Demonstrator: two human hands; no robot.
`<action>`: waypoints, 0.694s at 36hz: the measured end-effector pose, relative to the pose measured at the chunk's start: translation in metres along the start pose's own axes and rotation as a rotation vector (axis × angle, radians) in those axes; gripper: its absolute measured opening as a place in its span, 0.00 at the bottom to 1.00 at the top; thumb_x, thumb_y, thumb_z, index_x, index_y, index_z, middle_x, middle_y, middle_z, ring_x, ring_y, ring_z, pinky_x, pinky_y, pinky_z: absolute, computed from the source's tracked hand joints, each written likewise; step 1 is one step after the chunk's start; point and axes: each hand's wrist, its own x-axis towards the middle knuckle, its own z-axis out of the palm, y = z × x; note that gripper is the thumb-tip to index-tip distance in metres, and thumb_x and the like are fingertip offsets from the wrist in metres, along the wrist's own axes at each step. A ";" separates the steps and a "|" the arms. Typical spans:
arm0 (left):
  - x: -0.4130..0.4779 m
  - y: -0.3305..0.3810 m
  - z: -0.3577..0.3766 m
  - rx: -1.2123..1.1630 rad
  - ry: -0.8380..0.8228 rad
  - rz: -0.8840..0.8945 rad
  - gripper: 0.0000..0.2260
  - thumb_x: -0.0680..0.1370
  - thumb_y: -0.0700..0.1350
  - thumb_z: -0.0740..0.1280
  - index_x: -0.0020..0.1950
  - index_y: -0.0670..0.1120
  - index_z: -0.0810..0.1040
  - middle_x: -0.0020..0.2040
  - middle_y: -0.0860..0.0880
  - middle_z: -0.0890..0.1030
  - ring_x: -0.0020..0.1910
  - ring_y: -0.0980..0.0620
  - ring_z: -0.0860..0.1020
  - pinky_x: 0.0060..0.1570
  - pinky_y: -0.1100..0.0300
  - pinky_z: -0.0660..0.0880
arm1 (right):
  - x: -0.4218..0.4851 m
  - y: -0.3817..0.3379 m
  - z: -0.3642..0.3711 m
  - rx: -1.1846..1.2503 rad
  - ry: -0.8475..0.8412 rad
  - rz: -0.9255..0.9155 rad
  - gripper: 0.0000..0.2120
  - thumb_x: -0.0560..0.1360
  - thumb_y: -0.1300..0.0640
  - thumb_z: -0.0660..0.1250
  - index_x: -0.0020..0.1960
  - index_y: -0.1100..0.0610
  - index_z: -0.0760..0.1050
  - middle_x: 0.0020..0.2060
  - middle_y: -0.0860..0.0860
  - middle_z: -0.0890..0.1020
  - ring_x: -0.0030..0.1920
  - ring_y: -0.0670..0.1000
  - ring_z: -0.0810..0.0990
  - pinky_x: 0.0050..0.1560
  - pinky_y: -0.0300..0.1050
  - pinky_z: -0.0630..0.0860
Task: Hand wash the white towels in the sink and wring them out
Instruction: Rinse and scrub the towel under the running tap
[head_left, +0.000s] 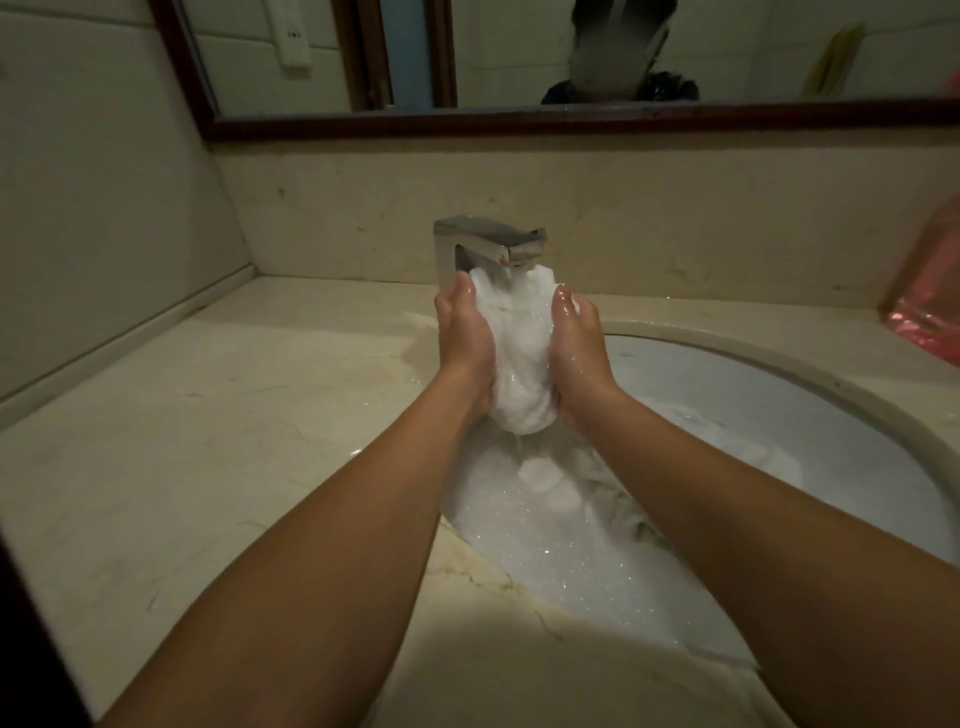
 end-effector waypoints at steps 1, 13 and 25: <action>-0.001 0.001 0.000 0.025 0.001 -0.003 0.31 0.79 0.68 0.55 0.77 0.52 0.70 0.72 0.46 0.77 0.69 0.42 0.78 0.71 0.40 0.75 | -0.001 0.000 0.000 0.000 -0.002 0.011 0.27 0.87 0.37 0.56 0.82 0.48 0.62 0.74 0.52 0.75 0.72 0.56 0.76 0.75 0.60 0.73; -0.017 0.007 -0.002 0.179 -0.027 -0.003 0.27 0.77 0.72 0.66 0.66 0.55 0.81 0.59 0.50 0.85 0.56 0.49 0.85 0.59 0.50 0.82 | -0.013 -0.001 0.000 -0.018 0.004 -0.101 0.24 0.84 0.36 0.62 0.77 0.44 0.68 0.58 0.38 0.78 0.57 0.42 0.79 0.54 0.40 0.75; -0.024 0.004 0.012 0.267 0.097 0.103 0.29 0.81 0.70 0.61 0.63 0.48 0.84 0.49 0.49 0.86 0.51 0.50 0.85 0.51 0.55 0.81 | -0.015 -0.005 -0.001 -0.050 0.211 -0.119 0.18 0.82 0.35 0.65 0.62 0.48 0.75 0.46 0.40 0.80 0.53 0.51 0.83 0.50 0.44 0.77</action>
